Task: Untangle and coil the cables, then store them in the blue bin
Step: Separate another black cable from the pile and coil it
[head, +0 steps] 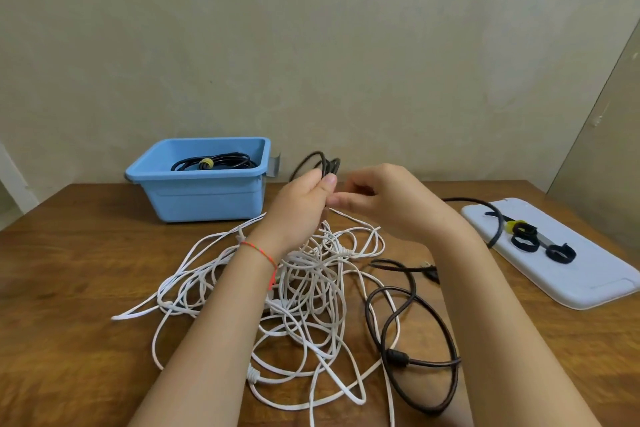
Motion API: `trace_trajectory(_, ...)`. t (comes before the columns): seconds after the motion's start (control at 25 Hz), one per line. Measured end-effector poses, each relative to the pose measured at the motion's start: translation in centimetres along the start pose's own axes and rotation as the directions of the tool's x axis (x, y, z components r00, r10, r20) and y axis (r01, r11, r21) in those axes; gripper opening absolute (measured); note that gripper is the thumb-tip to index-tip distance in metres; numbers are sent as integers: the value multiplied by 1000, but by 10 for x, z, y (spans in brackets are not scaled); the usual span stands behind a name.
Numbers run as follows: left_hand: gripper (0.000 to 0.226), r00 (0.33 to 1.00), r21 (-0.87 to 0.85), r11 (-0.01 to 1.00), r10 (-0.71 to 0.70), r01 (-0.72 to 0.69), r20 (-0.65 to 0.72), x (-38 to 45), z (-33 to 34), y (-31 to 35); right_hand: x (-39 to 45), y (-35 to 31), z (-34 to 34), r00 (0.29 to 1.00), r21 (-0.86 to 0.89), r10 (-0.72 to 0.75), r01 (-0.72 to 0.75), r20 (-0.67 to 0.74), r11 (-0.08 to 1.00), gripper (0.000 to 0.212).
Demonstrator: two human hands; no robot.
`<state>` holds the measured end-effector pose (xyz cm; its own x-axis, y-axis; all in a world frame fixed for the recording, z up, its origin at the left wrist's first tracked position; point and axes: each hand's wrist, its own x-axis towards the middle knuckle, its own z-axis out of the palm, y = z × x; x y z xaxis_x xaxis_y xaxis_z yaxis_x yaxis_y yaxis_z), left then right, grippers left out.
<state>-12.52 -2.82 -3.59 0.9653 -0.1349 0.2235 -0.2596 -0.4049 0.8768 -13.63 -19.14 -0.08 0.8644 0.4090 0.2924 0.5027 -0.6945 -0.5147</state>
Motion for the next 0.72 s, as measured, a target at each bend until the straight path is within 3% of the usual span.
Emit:
trace_trajectory(0.2,55,961,-176,973,-103,152,258,-8,-6,14,-2,-2,-8,985,134,89,-68,-150,989,64)
trace_trajectory(0.4,45,864,-364,913,27,183,503,-14,-19,9,1,2,-7,920,158,206,-161,-333,974,65)
trace_trajectory(0.48,44,817,-508,806,55,302,574,-13,-25,6,0,4,-11,916,207,223,-160,-332,965,65)
trace_trajectory(0.6,48,851,-701,582,29,412,525,-8,-33,5,-4,7,-17,926,332,241,-138,-290,933,59)
trace_trajectory(0.72,51,928,-823,435,-103,366,358,-2,-32,1,-3,14,-16,943,301,267,-201,-198,932,48)
